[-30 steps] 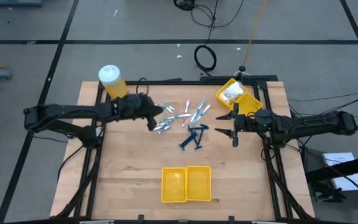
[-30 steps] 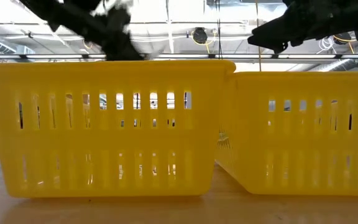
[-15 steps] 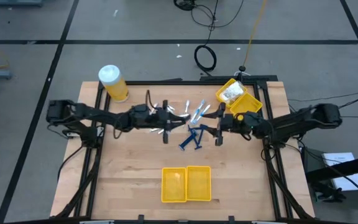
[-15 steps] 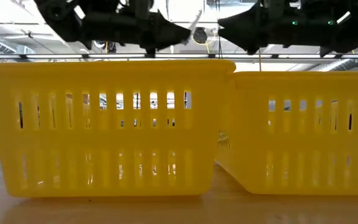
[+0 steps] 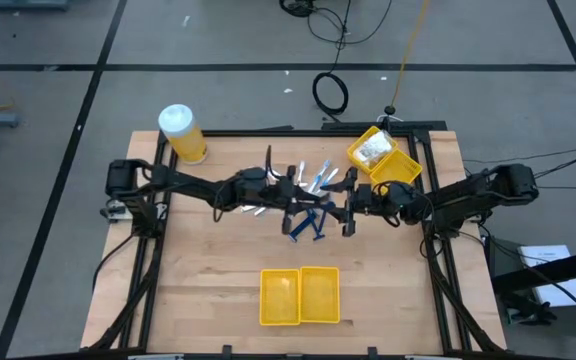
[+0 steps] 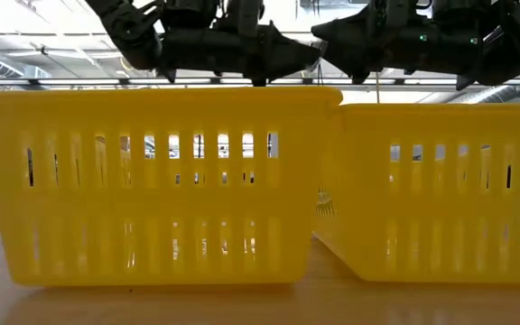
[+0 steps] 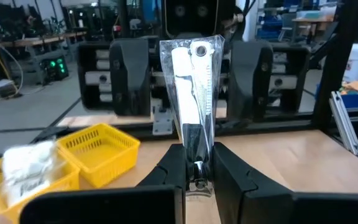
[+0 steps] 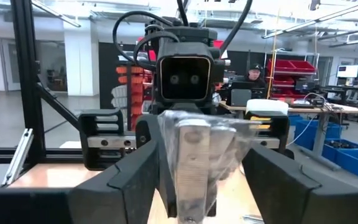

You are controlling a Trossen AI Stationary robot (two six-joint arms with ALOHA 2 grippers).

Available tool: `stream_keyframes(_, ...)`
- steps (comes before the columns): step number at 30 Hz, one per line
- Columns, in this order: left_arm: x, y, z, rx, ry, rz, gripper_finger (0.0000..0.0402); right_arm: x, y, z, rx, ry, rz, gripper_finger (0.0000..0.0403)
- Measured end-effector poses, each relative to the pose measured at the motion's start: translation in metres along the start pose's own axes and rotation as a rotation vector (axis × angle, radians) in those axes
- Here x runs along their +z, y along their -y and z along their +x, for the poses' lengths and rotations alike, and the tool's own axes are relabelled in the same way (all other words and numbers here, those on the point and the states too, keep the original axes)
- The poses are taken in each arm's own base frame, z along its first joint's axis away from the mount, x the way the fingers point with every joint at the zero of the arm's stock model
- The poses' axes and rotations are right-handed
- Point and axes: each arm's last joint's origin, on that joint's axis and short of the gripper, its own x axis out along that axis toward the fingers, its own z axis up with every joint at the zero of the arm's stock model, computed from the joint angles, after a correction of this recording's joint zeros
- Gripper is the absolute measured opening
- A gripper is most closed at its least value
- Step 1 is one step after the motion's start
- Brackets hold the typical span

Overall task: Pick & Place Travel size toiletries
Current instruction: Put the silver nail cutter into the top right yellow bin

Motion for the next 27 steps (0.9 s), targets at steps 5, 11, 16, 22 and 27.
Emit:
stream_keyframes(5, 0.000, 0.000, 0.001, -0.005, -0.010, 0.005, 0.0033, -0.002, 0.000, 0.000, -0.003, -0.025, -0.014, 0.0164)
stream_keyframes(11, 0.001, 0.000, 0.000, 0.004, -0.009, 0.010, 0.0050, -0.002, 0.000, 0.000, 0.000, -0.027, -0.042, 0.0062)
stream_keyframes(16, 0.001, -0.001, 0.000, 0.023, -0.016, 0.001, 0.0059, -0.003, 0.000, 0.000, -0.007, -0.037, -0.051, 0.0061)
stream_keyframes(22, 0.001, -0.004, -0.005, 0.157, -0.099, -0.089, 0.0072, -0.007, 0.009, -0.002, -0.107, -0.132, -0.058, 0.0061)
stream_keyframes(27, 0.012, -0.002, -0.018, 0.273, -0.196, -0.100, 0.0111, -0.008, 0.022, -0.013, -0.285, -0.276, -0.109, 0.0036)
